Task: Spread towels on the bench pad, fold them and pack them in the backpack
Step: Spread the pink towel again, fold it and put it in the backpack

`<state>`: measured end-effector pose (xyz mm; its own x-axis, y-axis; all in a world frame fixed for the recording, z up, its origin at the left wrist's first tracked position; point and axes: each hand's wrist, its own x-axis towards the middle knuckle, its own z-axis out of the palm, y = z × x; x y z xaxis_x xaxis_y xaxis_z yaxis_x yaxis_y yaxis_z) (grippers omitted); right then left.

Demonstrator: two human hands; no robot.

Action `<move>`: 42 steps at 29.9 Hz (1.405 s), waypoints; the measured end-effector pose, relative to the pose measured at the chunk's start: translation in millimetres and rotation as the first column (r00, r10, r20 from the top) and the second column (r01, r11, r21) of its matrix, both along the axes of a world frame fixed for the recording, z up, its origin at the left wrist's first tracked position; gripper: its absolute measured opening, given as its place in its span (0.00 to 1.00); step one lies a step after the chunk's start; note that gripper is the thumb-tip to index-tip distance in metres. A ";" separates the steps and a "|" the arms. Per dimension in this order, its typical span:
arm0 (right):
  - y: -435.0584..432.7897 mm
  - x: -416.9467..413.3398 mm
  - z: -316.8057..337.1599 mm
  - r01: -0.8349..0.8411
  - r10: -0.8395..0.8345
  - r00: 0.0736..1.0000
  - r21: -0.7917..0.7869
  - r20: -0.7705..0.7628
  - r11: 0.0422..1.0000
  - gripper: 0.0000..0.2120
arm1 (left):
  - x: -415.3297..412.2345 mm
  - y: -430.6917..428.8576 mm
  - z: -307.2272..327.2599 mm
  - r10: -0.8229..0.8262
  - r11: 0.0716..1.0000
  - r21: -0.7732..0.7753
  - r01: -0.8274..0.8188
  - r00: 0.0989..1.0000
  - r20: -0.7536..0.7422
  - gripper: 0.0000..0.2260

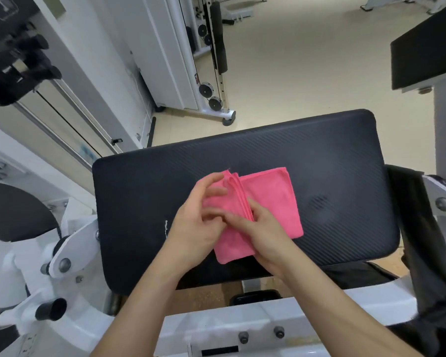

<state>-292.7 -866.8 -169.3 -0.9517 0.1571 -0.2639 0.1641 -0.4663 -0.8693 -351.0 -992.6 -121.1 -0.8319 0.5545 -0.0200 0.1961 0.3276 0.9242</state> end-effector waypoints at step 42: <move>56.5 42.9 -41.4 -0.049 -0.075 0.995 0.991 0.059 0.127 0.08 | 17.1 2.3 -76.0 0.152 0.906 -0.386 -0.175 0.984 -0.090 0.15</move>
<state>-249.8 -810.3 -210.7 -0.9334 0.3523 0.0675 0.2572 0.7884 -0.5589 -333.9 -990.3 -197.1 -0.9162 0.3684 -0.1575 0.1570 0.6918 0.7048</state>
